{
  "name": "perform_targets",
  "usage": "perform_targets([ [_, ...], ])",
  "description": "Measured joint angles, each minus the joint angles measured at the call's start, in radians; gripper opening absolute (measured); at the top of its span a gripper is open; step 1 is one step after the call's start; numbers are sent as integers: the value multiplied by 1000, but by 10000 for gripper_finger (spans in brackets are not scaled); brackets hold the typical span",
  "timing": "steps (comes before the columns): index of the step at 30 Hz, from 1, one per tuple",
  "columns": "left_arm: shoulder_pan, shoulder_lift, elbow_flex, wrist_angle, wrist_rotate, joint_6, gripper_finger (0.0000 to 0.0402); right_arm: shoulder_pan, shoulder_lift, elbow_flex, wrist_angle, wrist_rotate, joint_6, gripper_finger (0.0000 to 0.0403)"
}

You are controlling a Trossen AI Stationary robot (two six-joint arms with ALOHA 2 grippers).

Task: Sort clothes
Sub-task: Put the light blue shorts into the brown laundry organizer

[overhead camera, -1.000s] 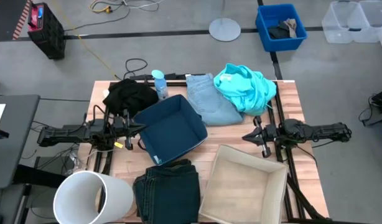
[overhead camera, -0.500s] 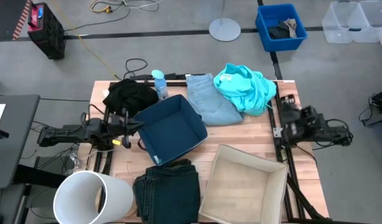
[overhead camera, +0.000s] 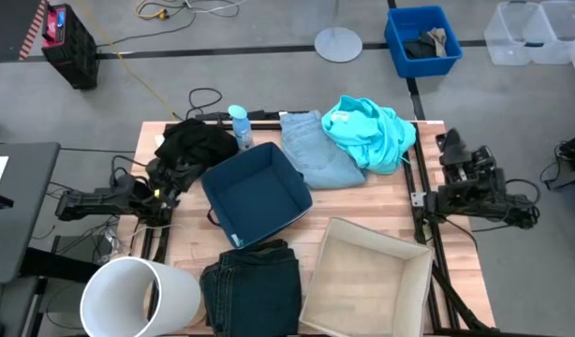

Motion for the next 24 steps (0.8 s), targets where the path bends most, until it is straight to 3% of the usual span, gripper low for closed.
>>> perform_targets([
  [6, 0, 7, 67, 11, -42, 17, 0, -53, 119, 80, -107, 25, -44, 43],
  [12, 0, 44, 98, 12, -146, 141, 0, -130, 271, 193, -529, 234, 206, 43],
  [19, 0, 104, 150, 13, -258, 164, 0, -271, 411, 374, -963, 222, 301, 43],
  [24, 0, 158, 193, -23, -288, 184, 0, -393, 554, 569, -1273, 76, 305, 43],
])
